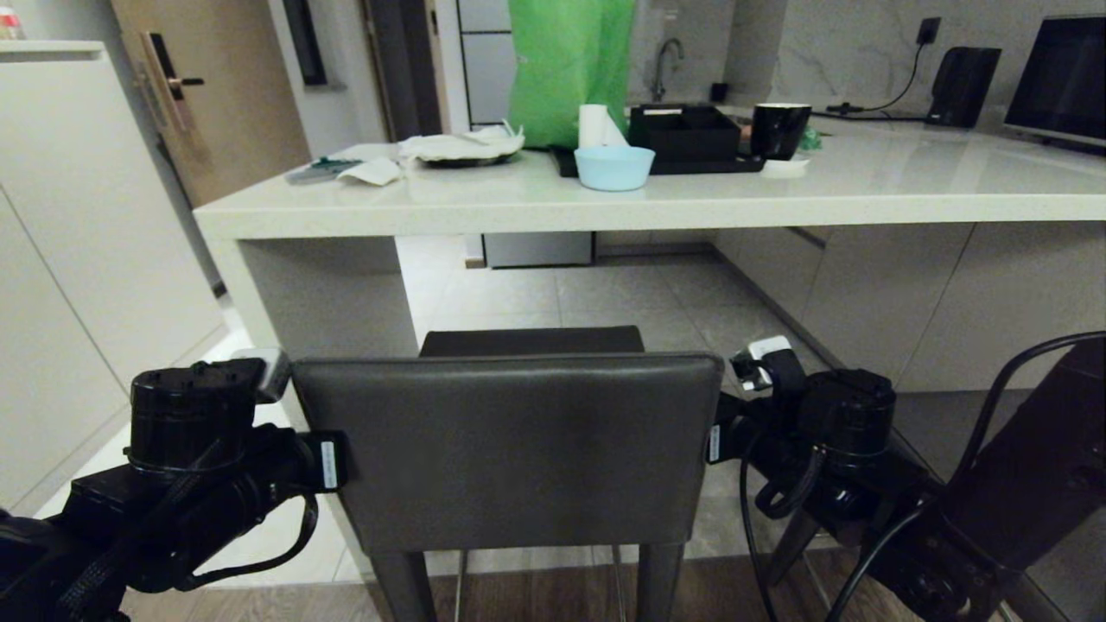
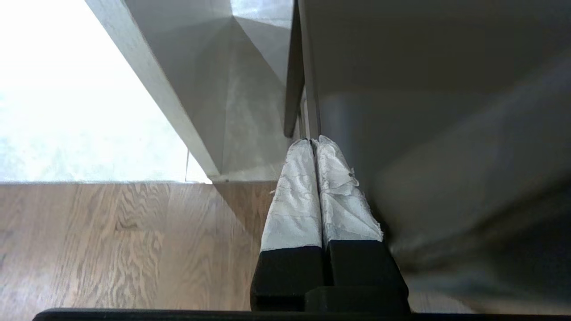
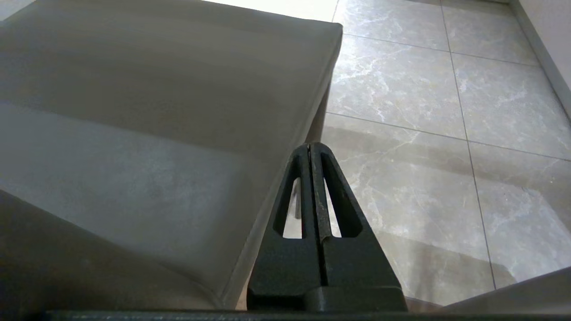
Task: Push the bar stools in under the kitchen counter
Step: Push the gray chair back under the dining table
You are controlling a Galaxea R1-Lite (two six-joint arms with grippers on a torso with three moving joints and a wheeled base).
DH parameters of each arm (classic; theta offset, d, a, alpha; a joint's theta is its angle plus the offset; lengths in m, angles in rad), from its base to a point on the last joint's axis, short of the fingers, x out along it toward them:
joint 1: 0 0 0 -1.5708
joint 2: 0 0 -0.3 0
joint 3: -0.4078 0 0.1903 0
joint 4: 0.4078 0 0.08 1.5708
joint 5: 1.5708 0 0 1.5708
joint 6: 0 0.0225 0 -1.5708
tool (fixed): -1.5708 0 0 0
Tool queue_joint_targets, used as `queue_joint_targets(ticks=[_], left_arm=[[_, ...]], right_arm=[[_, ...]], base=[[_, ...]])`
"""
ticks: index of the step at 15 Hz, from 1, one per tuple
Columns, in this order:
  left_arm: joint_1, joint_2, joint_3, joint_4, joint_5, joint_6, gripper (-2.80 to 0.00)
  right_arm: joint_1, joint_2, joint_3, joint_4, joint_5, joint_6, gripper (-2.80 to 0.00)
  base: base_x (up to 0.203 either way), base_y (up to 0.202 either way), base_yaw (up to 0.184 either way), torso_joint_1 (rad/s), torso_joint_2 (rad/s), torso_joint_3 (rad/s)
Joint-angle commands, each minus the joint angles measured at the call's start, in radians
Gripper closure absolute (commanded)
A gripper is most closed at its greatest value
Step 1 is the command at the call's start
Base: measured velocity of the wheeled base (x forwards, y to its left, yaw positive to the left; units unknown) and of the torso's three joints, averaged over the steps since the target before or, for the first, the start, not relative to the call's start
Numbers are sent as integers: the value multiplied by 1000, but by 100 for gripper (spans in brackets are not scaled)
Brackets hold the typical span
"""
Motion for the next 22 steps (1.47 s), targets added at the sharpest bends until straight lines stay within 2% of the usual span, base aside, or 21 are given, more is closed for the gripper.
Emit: queue_joint_targets(ticks=[1, 7, 22], left_arm=[[-3, 17, -18, -8, -15, 1, 0], [-3, 18, -11, -10, -19, 1, 0], [-5, -14, 5, -12, -21, -1, 0]], right_arm=[[2, 15, -20, -6, 1, -2, 0], [0, 61, -58, -4, -1, -2, 0], [-4, 59, -45, -7, -1, 1, 0]], base=[[0, 0, 0, 0, 0, 0], [14, 0, 1, -2, -1, 1], [177, 0, 1, 3, 1, 5]])
